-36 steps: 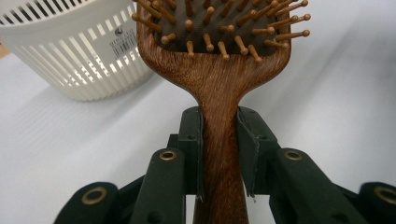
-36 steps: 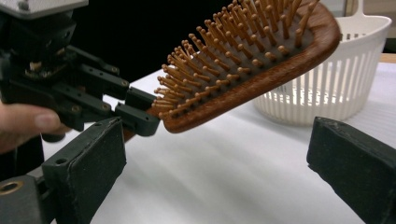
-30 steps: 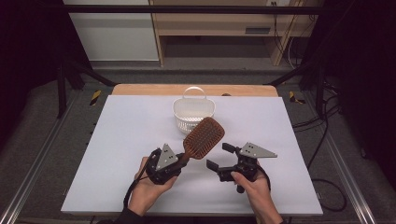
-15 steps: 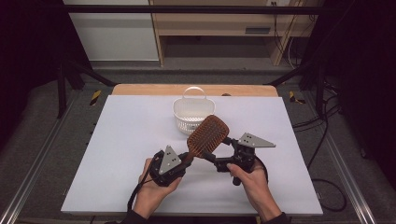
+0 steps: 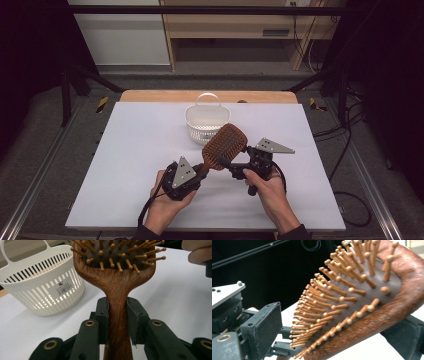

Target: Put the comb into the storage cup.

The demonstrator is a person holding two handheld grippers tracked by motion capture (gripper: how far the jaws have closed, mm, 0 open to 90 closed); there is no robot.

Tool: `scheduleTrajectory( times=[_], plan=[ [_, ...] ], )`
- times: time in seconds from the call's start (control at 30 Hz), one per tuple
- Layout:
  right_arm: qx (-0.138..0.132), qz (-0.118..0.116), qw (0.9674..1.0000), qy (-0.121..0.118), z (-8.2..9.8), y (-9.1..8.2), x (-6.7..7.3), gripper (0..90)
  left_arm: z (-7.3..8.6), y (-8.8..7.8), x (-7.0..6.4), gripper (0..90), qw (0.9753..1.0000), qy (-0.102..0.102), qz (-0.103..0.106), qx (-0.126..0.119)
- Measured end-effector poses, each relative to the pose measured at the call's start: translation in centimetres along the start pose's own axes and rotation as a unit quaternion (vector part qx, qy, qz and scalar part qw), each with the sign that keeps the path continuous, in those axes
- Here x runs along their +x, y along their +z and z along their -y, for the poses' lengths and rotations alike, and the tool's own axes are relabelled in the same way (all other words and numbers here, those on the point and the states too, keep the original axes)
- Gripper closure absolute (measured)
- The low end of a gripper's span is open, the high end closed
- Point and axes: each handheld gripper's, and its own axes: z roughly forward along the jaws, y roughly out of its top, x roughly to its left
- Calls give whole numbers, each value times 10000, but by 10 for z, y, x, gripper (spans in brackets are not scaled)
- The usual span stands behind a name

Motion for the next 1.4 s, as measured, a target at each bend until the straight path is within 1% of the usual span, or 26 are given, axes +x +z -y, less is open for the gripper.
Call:
scheduleTrajectory(
  times=[0.17, 0.37, 0.6, 0.77, 0.97, 1.4],
  plan=[
    [-42, -3, 9999, 107, -2, 1, -3, 102, 0, 0, 0, 719, 10000, 29, -14, -6],
    [-56, -13, 9999, 97, -4, 3, -3, 108, -1, -1, -2, 720, 10000, 0, -27, -82],
    [-115, -109, 9994, 304, -6, 4, -5, 150, -1, -1, -2, 720, 9999, 34, -38, -97],
    [-110, -145, 9994, 296, -6, 5, -5, 177, -1, 0, -3, 719, 10000, 40, -29, -80],
    [-122, -191, 9994, 279, -8, 5, -4, 185, -1, 1, -4, 719, 9999, 48, -36, -86],
    [-125, -236, 9990, 356, -9, 5, -5, 238, 0, 0, -3, 719, 9999, 35, -43, -104]
  ],
)
